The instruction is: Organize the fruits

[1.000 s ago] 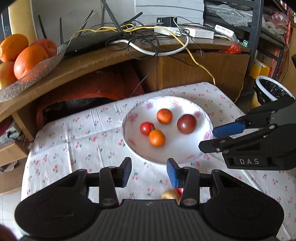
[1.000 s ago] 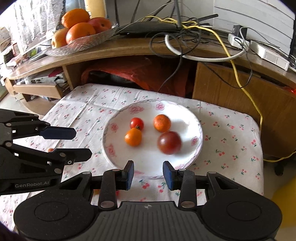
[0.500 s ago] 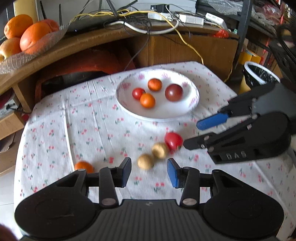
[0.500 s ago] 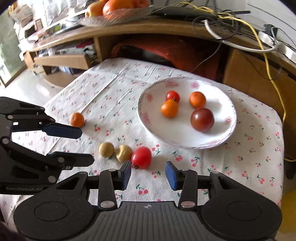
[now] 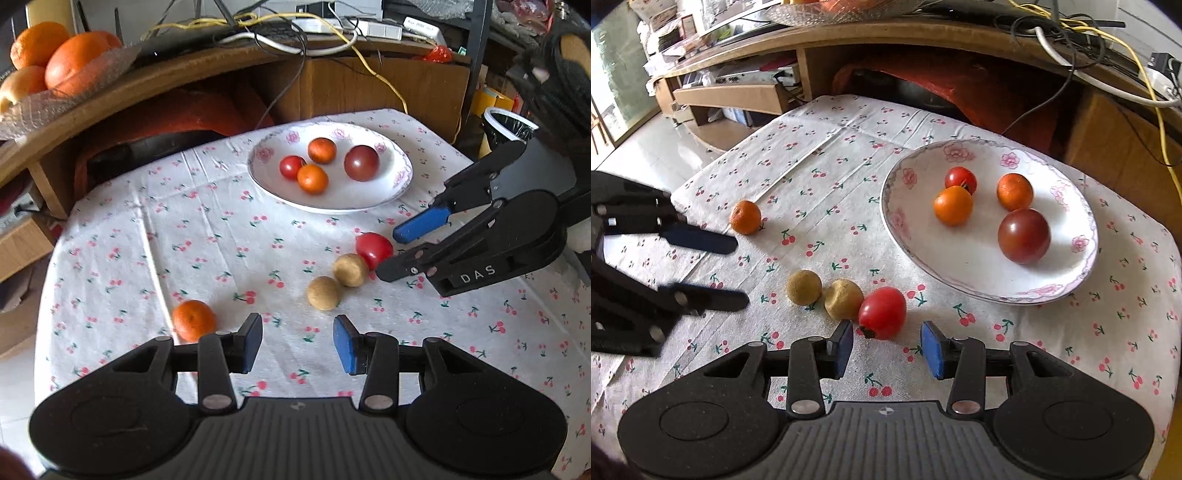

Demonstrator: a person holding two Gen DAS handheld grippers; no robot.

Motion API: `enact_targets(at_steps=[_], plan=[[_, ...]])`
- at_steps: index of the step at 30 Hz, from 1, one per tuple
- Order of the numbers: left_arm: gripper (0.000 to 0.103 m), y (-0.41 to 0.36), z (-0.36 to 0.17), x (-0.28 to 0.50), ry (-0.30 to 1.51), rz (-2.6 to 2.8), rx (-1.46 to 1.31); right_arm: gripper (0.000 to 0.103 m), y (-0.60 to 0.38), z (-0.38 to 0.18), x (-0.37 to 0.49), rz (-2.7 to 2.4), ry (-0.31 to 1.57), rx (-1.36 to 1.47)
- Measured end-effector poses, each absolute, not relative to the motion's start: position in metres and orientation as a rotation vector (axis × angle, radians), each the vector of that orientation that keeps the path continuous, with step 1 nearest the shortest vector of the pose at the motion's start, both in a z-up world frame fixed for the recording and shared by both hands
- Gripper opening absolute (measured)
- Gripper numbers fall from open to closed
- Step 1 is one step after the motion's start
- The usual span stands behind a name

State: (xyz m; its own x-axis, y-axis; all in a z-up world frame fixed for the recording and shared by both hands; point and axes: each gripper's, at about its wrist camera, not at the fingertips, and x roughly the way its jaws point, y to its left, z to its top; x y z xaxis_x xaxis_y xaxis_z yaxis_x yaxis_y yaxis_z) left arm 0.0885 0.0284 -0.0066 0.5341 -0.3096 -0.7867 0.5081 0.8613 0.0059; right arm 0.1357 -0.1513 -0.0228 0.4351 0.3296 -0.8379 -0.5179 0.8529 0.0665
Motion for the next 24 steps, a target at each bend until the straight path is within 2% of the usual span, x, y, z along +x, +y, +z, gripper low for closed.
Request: enact_targets(at_steps=[4,12,21,22,24], plan=[[0.051,0.033,-0.007,0.090,0.883,-0.503,0.242,0.035,-0.148,-0.026,0.136,0.548,0.987,-0.230],[0.051,0.010,-0.018,0.089,0.875,-0.548,0.322,0.022,-0.145,-0.030,0.139,0.546,0.978,-0.250],[0.050,-0.012,-0.031,0.103,0.855,-0.541,0.383,0.021,-0.148,-0.028,0.139,0.542,0.985,-0.232],[0.049,-0.014,-0.033,0.104,0.860,-0.536,0.387,0.021,-0.148,-0.028,0.139,0.541,0.986,-0.230],[0.038,-0.014,-0.034,0.106,0.868,-0.546,0.364,0.021,-0.150,-0.027,0.138,0.536,0.988,-0.224]])
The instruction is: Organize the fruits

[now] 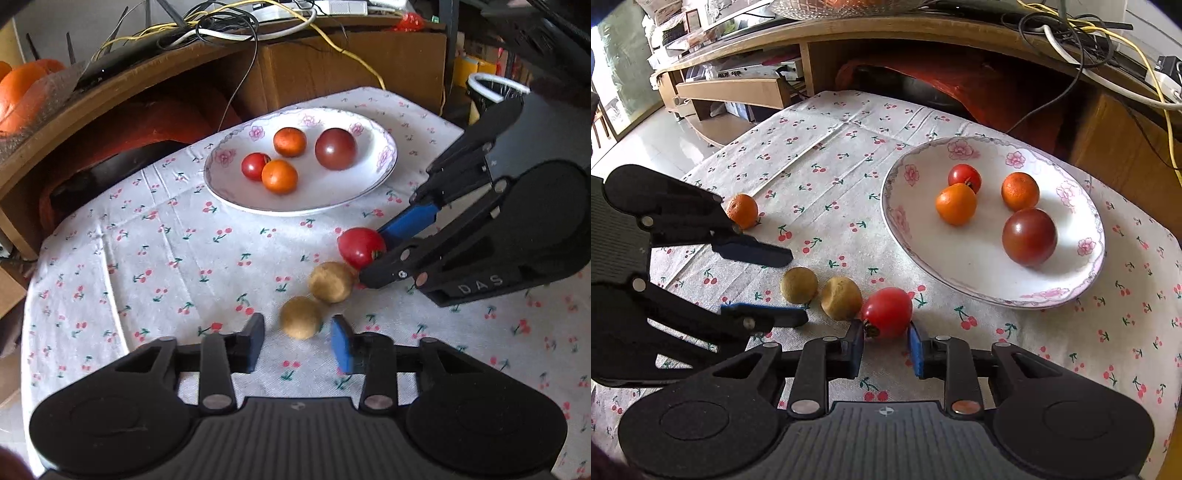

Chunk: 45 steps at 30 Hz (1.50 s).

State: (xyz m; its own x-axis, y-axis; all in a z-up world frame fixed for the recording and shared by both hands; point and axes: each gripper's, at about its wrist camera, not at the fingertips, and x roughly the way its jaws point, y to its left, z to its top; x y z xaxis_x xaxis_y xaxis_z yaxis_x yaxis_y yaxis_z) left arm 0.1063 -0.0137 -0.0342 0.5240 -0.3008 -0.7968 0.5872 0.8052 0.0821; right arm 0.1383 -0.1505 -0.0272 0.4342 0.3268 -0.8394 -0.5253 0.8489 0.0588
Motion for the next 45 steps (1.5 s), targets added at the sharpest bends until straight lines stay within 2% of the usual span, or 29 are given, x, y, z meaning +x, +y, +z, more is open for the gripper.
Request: enact_targets(at_steps=[3,23,27,30,34,41,45], plan=[[0.033,-0.015,-0.034,0.106,0.868,-0.538,0.362,0.021,-0.154,-0.026,0.136,0.530,0.992,-0.221],[0.032,-0.008,-0.028,0.079,0.920,-0.605,0.383,0.021,-0.164,-0.021,0.111,0.553,1.064,-0.237],[0.032,-0.007,-0.028,0.080,0.921,-0.606,0.378,0.024,-0.161,-0.020,0.113,0.551,1.061,-0.238],[0.033,-0.009,-0.028,0.079,0.916,-0.606,0.386,0.033,-0.160,-0.020,0.116,0.546,1.064,-0.229],[0.033,-0.009,-0.029,0.080,0.915,-0.606,0.391,0.037,-0.158,-0.021,0.118,0.542,1.061,-0.226],[0.033,-0.009,-0.028,0.078,0.912,-0.605,0.395,0.036,-0.157,-0.021,0.120,0.533,1.065,-0.195],[0.033,-0.009,-0.028,0.078,0.916,-0.601,0.387,0.030,-0.152,-0.023,0.117,0.520,1.061,-0.222]])
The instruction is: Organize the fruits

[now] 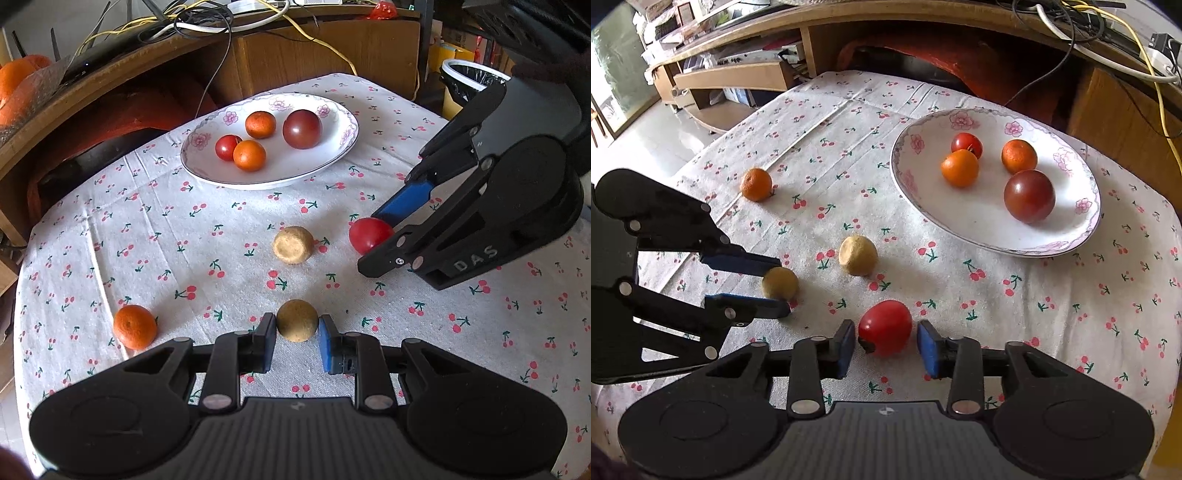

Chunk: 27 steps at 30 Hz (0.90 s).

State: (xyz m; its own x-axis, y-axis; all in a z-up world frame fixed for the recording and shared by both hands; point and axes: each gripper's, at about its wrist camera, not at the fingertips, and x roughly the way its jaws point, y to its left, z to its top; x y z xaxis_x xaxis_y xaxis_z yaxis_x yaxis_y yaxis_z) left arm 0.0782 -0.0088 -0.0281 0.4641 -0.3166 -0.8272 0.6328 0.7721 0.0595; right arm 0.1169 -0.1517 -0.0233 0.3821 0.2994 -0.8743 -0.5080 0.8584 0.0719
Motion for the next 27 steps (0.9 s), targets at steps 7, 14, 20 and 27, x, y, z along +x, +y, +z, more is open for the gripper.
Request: enact_targets(at_steps=[7,14,20,27], plan=[[0.032,-0.009,-0.027,0.078,0.930,-0.588,0.386,0.025,-0.152,-0.022,0.115,0.489,1.070,-0.215],[0.032,-0.009,-0.024,0.075,0.928,-0.588,0.385,0.024,-0.152,-0.019,0.105,0.462,1.081,-0.210],[0.032,-0.013,-0.016,0.080,0.910,-0.588,0.369,0.024,-0.151,-0.011,0.100,0.450,1.073,-0.214],[0.032,-0.027,-0.003,0.089,0.869,-0.587,0.356,0.025,-0.148,0.006,0.107,0.444,1.033,-0.219]])
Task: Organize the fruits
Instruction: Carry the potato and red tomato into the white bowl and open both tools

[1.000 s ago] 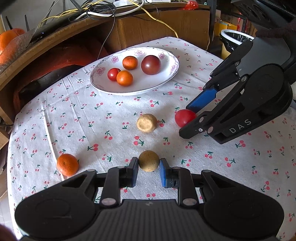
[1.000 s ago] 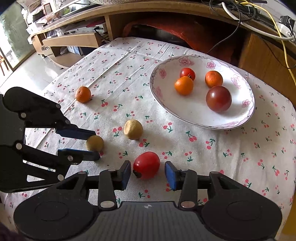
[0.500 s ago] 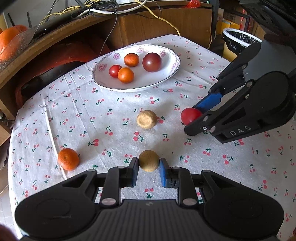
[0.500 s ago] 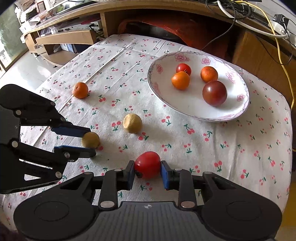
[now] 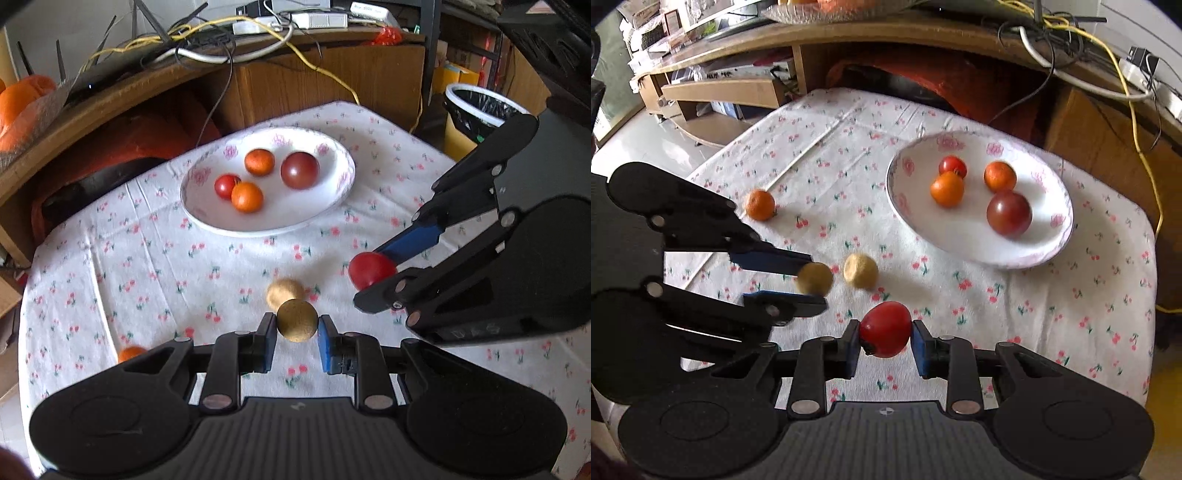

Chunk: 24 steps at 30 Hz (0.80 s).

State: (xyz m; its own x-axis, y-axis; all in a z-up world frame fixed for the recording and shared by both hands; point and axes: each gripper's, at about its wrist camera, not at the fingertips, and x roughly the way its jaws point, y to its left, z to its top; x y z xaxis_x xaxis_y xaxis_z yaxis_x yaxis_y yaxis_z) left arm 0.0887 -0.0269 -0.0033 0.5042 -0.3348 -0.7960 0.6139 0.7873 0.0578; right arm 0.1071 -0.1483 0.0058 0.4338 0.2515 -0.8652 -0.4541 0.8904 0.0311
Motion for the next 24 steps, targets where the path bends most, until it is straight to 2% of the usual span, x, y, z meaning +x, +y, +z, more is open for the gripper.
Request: enact_targets(at_steps=[24], plan=[[0.032,-0.058,0.003,0.166,0.821,-0.517,0.309,0.025,-0.186,0.008,0.166,0.355,0.960,-0.149]])
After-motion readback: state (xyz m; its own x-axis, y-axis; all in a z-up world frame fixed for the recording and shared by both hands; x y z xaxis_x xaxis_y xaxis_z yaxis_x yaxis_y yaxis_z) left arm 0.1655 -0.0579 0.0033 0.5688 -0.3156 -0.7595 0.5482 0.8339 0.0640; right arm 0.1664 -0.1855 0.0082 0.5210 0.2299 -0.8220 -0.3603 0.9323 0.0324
